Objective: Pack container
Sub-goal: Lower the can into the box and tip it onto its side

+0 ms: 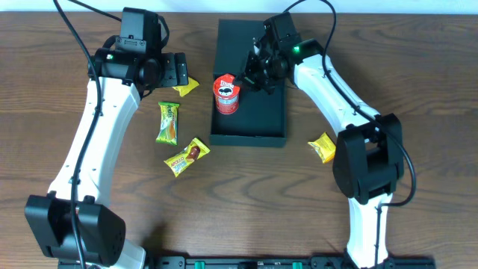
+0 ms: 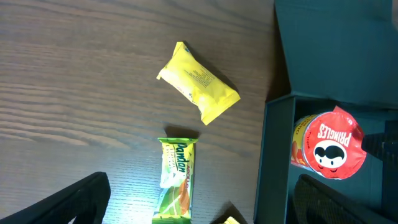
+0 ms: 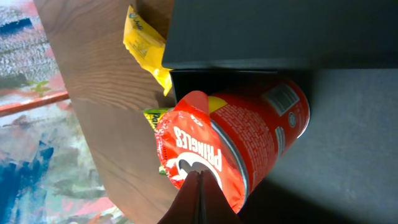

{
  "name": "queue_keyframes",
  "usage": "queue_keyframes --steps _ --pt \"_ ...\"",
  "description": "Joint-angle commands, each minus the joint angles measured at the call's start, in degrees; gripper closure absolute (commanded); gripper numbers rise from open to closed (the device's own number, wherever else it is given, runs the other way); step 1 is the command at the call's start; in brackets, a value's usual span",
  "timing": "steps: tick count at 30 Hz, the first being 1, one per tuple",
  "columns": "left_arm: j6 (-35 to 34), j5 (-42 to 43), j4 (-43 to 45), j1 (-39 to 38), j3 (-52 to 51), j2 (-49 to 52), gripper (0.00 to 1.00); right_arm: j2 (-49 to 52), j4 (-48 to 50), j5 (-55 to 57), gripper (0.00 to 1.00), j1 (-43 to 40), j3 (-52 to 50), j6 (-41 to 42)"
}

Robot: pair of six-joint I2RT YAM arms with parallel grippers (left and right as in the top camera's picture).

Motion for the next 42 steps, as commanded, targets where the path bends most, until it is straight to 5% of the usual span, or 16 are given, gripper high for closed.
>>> queue_keyframes --steps 1,42 --pt "-0.2 -0.59 0.0 0.07 1.16 0.72 0.05 -1.92 -0.44 1.01 0.99 0.22 -0.83 -1.25" --pt "-0.2 -0.59 0.07 0.07 1.16 0.72 0.05 -1.86 -8.22 23.02 0.98 0.39 -2.01 -10.38"
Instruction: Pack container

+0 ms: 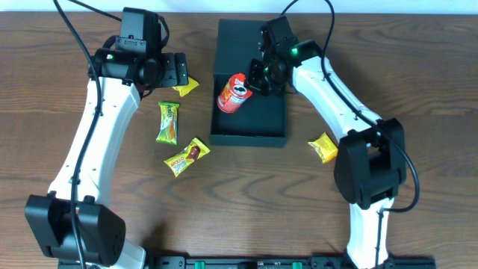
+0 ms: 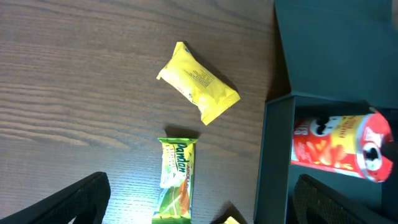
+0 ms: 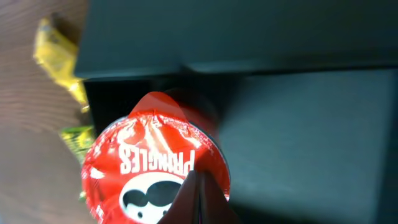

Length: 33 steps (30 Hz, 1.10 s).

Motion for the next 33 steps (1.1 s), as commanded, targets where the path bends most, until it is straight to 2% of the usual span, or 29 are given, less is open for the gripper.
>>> queue_keyframes --steps 1,8,12,15,20,22,25,28,33 --pt "-0.2 -0.59 0.04 0.07 1.16 0.72 0.05 0.24 -1.4 5.86 0.98 -0.74 -1.07 -3.37" --pt "-0.22 -0.57 0.48 0.07 1.16 0.72 0.05 0.24 -6.01 22.97 0.99 -0.79 -1.07 -5.4" --pt "-0.22 -0.57 1.73 0.07 1.14 0.72 0.05 0.13 -4.87 23.26 0.98 -1.05 -0.28 -5.38" --pt "-0.22 -0.57 1.86 0.07 1.14 0.72 0.05 -0.2 -5.53 18.69 0.99 -1.25 2.89 -5.4" --pt "-0.24 -0.57 1.86 0.07 1.14 0.72 0.05 -0.44 -7.78 1.6 0.98 -1.11 9.18 -5.07" --pt "-0.24 -0.57 1.88 0.07 1.14 0.72 0.05 -0.44 -9.42 -3.69 0.98 -0.42 9.16 -2.29" --pt "-0.26 -0.55 2.08 0.07 1.14 0.72 0.05 -0.28 -10.93 -7.21 0.98 1.4 7.93 -0.13" --pt "-0.26 -0.55 2.34 0.07 1.14 0.72 0.05 -0.22 -9.2 -5.68 0.98 4.28 4.81 0.26" --pt "-0.26 -0.55 2.32 0.07 1.14 0.72 0.04 -0.2 1.01 -8.28 0.98 7.19 -1.14 1.6"
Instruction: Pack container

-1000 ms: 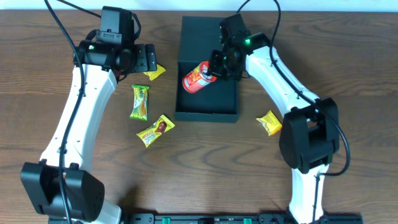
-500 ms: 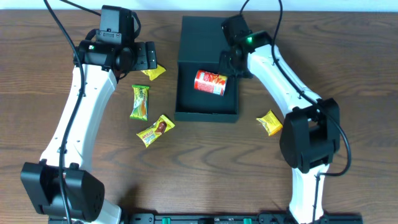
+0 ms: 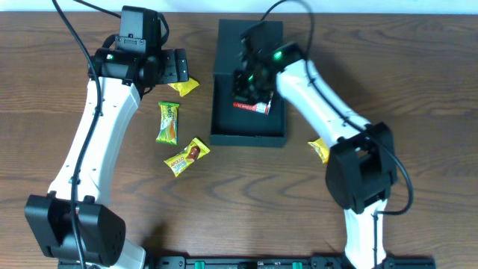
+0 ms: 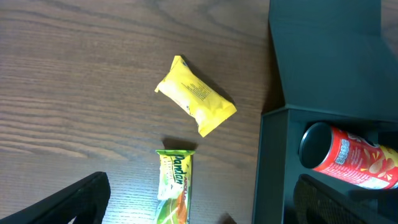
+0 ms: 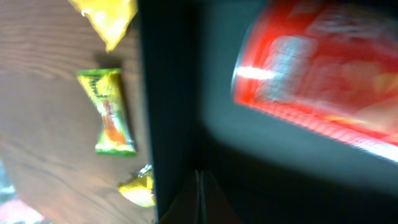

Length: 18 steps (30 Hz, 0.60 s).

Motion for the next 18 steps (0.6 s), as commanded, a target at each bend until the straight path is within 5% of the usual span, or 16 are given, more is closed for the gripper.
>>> queue_keyframes --steps 1,18 --pt "-0.24 -0.5 -0.17 0.07 1.14 0.72 0.05 -0.15 5.29 -2.91 0.98 1.31 -2.54 2.71" --pt "-0.24 -0.5 -0.15 0.07 1.14 0.72 0.05 0.28 10.73 16.26 0.98 3.85 -4.59 2.69"
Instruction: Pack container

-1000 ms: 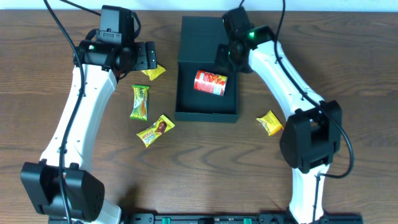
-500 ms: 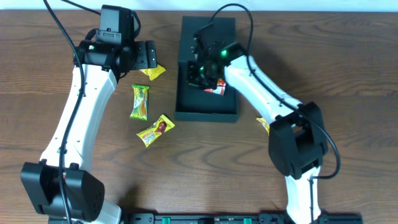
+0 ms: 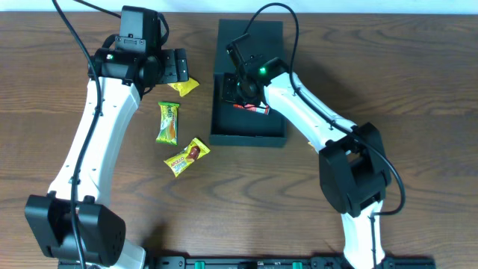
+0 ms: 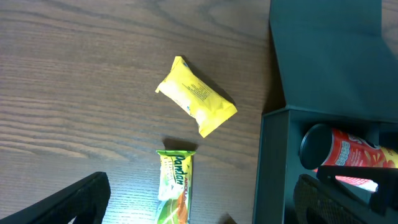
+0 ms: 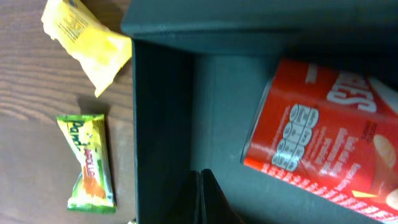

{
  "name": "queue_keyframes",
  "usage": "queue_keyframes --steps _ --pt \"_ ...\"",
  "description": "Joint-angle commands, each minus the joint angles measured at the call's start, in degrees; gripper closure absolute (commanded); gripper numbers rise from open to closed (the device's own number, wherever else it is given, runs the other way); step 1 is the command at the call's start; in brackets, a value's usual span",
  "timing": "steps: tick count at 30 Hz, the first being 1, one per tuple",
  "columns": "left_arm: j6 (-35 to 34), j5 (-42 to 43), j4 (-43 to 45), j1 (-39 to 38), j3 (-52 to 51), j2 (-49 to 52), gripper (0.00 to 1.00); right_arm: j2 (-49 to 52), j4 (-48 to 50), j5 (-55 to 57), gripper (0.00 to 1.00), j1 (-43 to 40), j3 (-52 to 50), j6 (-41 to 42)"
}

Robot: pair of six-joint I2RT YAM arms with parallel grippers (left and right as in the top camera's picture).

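The black box lies open at the table's middle. A red Pringles can rests on its side inside it, also plain as the can in the right wrist view. My right gripper hangs inside the box near its left wall, beside the can's base. Its fingers are shut with nothing between them. My left gripper stands open over the wood left of the box, above a yellow packet and a green Pandan bar.
A yellow-brown snack bar lies on the wood in front of the green bar. The yellow packet sits close to the box's left wall. The box's lid lies flat behind it.
My right gripper has shifted left, toward the box's left wall. The can still lies on its side in the box. The left arm has stayed put.
The can stood upright at the box's left side with my shut right gripper against its top. Then it leaned over toward the box's inside. Then it lay flat in the box, where it stays. The left gripper held open and still throughout.
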Motion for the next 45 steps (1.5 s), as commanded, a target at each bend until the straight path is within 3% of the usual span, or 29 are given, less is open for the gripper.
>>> queue_keyframes --steps 1,23,45 --pt "-0.24 -0.37 -0.17 0.07 1.14 0.72 0.05 0.28 0.55 3.72 0.98 0.72 -0.44 1.29" --pt "-0.24 -0.39 -0.17 0.07 1.14 0.72 0.05 6.36 2.82 6.21 0.98 -0.04 -0.39 2.84" --pt "-0.24 -0.39 -0.15 0.07 1.14 0.72 0.05 6.36 -7.19 3.45 0.98 -2.6 -0.07 1.81"
